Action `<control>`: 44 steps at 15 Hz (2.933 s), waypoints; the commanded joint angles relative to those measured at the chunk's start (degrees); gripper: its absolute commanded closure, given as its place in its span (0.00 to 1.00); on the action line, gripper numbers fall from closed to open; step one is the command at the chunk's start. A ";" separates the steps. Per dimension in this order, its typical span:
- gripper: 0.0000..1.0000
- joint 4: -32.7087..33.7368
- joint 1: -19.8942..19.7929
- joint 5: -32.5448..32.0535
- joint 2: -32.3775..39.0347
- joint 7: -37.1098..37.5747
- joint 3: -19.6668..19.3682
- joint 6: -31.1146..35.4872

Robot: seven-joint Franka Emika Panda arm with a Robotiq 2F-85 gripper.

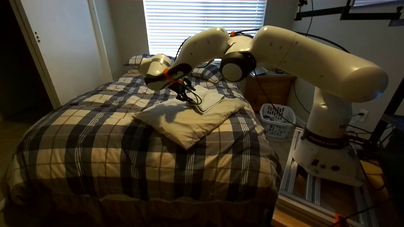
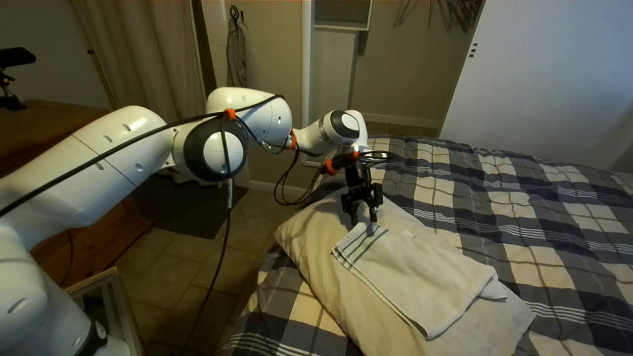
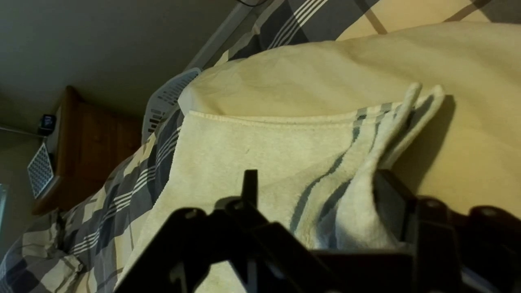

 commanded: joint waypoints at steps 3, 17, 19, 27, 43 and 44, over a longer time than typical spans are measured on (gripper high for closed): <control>0.70 -1.11 -0.42 0.07 -0.23 -0.54 0.15 0.40; 0.37 -3.11 -1.65 -0.07 -1.02 -0.33 0.40 7.45; 0.23 -3.78 -1.61 -0.04 -1.22 -0.23 0.46 9.04; 0.49 -6.56 -1.69 0.62 -1.76 0.24 0.77 14.05; 0.96 -16.98 -2.08 -0.23 -13.84 9.56 -3.85 14.36; 0.96 -18.66 -1.84 -0.39 -15.40 10.85 -4.57 15.19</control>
